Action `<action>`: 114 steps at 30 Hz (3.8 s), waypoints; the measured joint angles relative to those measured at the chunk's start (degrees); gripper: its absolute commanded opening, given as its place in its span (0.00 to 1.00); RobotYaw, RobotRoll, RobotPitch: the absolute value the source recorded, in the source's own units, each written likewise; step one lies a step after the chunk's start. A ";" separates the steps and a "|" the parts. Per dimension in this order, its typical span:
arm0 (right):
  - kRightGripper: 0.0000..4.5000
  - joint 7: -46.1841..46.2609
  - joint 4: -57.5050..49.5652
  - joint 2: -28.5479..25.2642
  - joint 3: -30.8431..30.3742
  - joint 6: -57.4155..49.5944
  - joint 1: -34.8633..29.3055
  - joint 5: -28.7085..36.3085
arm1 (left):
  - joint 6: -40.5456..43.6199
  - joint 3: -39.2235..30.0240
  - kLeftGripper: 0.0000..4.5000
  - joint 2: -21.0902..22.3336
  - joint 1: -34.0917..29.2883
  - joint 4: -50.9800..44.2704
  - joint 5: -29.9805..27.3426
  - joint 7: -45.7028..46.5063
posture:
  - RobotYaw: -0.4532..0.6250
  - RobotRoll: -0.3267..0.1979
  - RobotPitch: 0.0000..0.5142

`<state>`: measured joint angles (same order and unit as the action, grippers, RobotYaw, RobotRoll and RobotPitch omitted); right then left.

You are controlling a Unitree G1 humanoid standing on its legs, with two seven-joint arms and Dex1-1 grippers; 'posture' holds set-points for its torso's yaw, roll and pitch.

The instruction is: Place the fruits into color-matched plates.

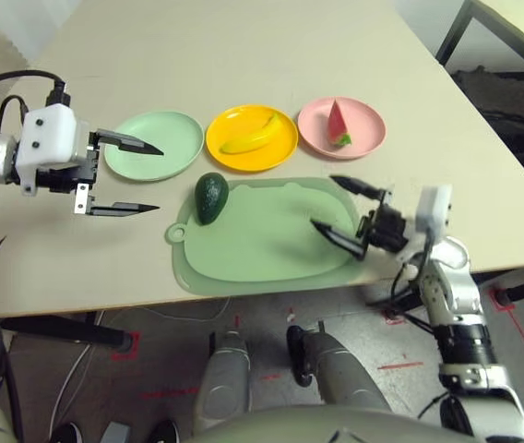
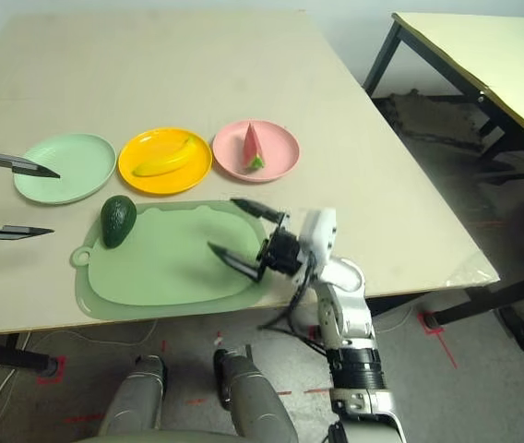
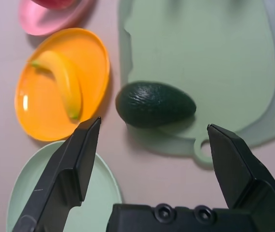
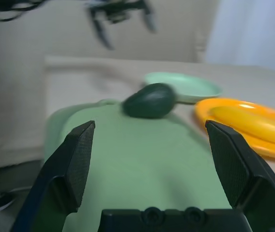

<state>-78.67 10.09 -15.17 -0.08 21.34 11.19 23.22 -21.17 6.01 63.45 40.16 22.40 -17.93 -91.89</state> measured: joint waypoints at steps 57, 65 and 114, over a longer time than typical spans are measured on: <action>0.99 11.54 -1.54 -0.89 -7.86 4.57 -3.50 -0.72 | -57.79 39.77 1.00 -14.68 30.65 34.37 16.54 2.60 | 0.31 0.62 0.35; 0.99 12.73 -1.75 -0.94 -8.00 4.56 -3.32 -1.03 | -57.71 37.57 1.00 -15.96 30.65 36.76 21.48 4.77 | 0.30 0.62 0.33; 1.00 16.87 -2.67 1.10 -12.03 1.38 -2.30 -2.27 | -39.11 32.06 1.00 -7.56 37.08 41.62 17.86 -0.07 | 0.33 0.62 0.32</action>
<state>-61.80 7.42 -14.07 -12.10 22.72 8.90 20.95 -60.28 38.07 55.90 77.24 64.02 -0.07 -91.96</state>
